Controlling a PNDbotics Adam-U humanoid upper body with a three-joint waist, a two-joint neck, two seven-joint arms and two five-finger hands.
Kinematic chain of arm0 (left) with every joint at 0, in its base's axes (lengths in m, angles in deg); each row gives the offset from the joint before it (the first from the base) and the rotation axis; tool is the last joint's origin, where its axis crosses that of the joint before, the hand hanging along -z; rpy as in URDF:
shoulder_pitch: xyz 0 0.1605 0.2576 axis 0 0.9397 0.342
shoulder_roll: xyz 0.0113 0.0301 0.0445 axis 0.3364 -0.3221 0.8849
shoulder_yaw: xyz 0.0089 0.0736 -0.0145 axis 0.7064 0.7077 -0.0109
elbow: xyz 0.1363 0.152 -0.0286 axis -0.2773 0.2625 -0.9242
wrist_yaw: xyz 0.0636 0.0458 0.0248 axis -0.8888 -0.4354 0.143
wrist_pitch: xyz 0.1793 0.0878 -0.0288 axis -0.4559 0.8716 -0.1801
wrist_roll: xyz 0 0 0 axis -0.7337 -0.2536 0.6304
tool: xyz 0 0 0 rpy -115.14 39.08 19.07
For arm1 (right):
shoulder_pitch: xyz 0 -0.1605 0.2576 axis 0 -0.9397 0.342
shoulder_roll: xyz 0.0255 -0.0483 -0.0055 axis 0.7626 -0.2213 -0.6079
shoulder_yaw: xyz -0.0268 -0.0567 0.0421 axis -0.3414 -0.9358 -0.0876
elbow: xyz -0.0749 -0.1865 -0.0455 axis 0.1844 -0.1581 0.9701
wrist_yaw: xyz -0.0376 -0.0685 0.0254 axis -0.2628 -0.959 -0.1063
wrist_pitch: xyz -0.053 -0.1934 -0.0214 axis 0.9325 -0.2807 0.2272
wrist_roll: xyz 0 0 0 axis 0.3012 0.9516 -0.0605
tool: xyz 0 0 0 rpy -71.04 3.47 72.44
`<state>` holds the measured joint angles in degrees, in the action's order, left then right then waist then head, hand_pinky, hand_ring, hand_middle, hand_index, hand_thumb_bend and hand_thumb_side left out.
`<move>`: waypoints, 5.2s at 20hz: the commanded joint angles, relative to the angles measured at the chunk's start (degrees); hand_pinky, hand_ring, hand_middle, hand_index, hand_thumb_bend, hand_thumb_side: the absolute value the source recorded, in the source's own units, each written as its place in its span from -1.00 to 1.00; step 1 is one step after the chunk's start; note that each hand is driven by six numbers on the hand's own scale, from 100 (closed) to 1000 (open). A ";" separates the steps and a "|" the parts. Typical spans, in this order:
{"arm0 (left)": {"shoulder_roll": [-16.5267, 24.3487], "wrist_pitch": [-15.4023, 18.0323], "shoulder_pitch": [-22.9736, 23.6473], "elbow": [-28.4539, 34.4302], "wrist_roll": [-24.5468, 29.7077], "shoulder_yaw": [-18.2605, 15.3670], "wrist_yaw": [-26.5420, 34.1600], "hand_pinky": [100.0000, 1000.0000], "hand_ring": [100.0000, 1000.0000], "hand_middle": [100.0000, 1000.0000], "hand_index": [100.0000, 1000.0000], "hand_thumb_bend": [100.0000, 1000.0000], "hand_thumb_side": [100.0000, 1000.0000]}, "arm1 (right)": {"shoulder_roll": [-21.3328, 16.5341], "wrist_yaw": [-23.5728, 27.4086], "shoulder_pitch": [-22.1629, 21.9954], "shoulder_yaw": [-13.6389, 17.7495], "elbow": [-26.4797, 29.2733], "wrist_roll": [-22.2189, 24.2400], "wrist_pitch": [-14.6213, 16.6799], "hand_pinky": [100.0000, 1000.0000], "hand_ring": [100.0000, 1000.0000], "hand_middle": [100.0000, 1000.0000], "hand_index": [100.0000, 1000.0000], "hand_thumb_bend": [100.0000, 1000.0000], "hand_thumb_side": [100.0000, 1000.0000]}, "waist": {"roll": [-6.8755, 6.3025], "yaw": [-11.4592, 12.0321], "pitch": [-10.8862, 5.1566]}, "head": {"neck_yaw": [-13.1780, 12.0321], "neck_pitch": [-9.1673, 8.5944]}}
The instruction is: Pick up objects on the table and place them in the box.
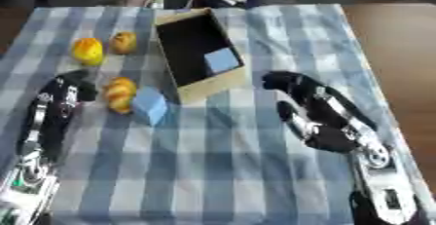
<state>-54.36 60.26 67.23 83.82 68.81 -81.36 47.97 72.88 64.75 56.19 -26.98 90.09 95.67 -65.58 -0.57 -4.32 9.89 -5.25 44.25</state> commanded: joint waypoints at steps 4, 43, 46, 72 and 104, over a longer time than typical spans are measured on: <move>0.51 0.12 -0.46 0.79 0.14 0.16 -0.29 0.25 0.13 -0.01 0.44 -1.00 0.47 | -0.24 0.04 0.59 0.18 1.09 0.02 0.16 1.00 0.72 0.67 0.75 -1.00 -0.28 | 0.27 -0.01 -0.31 | -0.22 -0.13; 46.91 14.71 -13.29 4.82 26.45 16.68 -27.38 0.49 0.39 0.36 0.60 -0.53 -0.58 | -1.41 -0.30 0.25 -0.31 0.69 0.45 0.21 1.00 0.72 0.68 0.76 -1.00 -0.28 | -1.71 -2.89 -0.96 | 0.09 -0.13; 49.63 14.44 -14.08 6.05 29.19 15.91 -27.79 0.50 0.40 0.38 0.62 -0.47 -0.59 | -1.19 -0.19 0.29 -0.42 0.67 0.57 0.20 1.00 0.72 0.68 0.76 -1.00 -0.28 | -1.51 -3.13 -0.95 | -0.13 -0.13; 36.43 14.47 -28.73 -12.14 43.41 18.24 -37.65 0.62 0.57 0.62 0.81 -0.15 -0.42 | -0.80 0.12 0.22 -0.75 0.49 0.99 0.17 1.00 0.72 0.68 0.76 -1.00 -0.29 | -1.09 -4.03 -1.09 | -0.27 -0.13; 29.84 18.10 -33.14 -22.41 43.72 19.57 -38.23 0.40 0.13 0.09 0.43 -0.42 -0.81 | -0.54 0.23 0.08 -1.04 0.37 1.45 0.08 1.00 0.73 0.69 0.76 -1.00 -0.29 | -1.06 -5.38 -0.97 | -1.06 -0.13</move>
<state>-26.11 78.51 34.95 60.32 112.57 -60.96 9.35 72.37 64.65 55.89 -28.06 89.82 97.03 -65.54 -2.06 -9.76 9.83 -6.33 44.26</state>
